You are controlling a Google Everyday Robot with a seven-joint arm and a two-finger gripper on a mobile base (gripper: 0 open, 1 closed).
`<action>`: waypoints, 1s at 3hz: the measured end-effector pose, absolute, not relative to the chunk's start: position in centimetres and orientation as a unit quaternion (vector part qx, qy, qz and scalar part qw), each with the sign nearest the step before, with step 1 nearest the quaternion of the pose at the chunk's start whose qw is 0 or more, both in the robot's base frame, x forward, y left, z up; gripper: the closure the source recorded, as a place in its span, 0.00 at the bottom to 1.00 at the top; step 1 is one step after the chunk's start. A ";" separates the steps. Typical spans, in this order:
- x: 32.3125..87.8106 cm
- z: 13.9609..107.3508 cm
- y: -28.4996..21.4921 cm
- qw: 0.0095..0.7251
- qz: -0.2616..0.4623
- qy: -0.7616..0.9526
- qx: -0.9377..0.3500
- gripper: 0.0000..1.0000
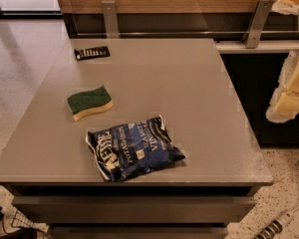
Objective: Move blue chip bag near rxbar chocolate
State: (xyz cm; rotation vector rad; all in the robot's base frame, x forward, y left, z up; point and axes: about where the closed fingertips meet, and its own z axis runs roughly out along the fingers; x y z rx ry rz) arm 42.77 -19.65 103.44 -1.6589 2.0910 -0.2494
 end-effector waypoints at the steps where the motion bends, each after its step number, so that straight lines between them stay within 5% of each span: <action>1: 42.8 103.4 -19.6 0.228 -0.090 0.759 -0.602 0.00; 3: 46.2 96.3 -12.5 0.232 0.057 0.704 -0.669 0.00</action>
Offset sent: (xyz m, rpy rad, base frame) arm 0.0380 0.0507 -0.0737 0.1953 0.1882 0.2094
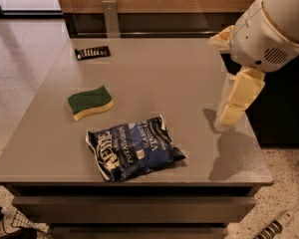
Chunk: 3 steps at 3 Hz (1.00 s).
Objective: Move blue chip bag near rxbar chocolate
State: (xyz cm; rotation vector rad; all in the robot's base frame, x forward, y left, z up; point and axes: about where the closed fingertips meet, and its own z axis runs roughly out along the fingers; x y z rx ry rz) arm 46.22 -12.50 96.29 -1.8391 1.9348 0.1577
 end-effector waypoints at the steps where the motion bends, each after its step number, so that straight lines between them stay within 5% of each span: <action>1: 46.6 93.0 -7.7 0.232 0.128 0.670 -0.694 0.00; 3: 45.6 86.5 -1.7 0.221 0.192 0.631 -0.718 0.00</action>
Offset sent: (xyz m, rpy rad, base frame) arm 0.0060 0.1252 -0.1078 0.2188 0.1821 0.2629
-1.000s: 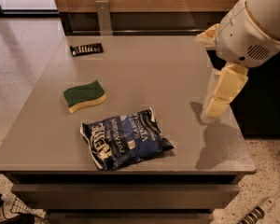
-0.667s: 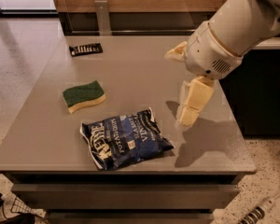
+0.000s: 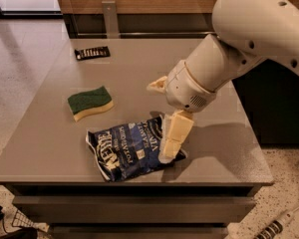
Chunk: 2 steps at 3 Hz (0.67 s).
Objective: Move blue chip bag near rxbar chocolate
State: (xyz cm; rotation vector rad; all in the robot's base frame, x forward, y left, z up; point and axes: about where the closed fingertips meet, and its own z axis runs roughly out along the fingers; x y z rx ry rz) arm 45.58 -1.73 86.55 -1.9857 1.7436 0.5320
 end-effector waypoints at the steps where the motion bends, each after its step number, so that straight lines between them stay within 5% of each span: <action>1: 43.7 83.7 -0.1 0.205 0.206 0.617 -0.731 0.00; 2: 42.5 81.8 1.0 0.186 0.205 0.612 -0.741 0.18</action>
Offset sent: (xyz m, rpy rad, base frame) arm -0.0422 0.0381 -0.0736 -0.0724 0.0676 0.1018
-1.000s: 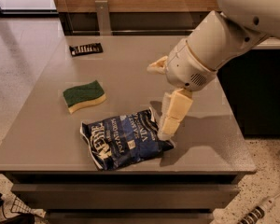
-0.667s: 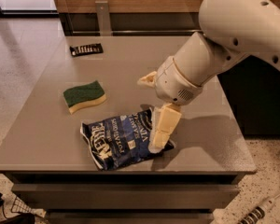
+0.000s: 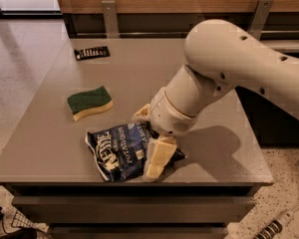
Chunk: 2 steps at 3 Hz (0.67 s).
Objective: Move blue chip bag near rxbar chocolate
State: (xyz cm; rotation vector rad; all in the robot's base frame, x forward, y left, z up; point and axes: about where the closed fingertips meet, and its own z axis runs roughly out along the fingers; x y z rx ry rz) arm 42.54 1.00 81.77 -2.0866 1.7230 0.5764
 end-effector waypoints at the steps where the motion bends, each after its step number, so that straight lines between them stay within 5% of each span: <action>1: 42.3 81.6 1.1 0.184 0.204 0.611 -0.742 0.41; 2: 42.2 81.7 1.2 0.184 0.203 0.610 -0.744 0.65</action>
Offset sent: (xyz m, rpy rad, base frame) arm -0.0020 0.0011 -0.0017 -0.0041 0.0011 0.0038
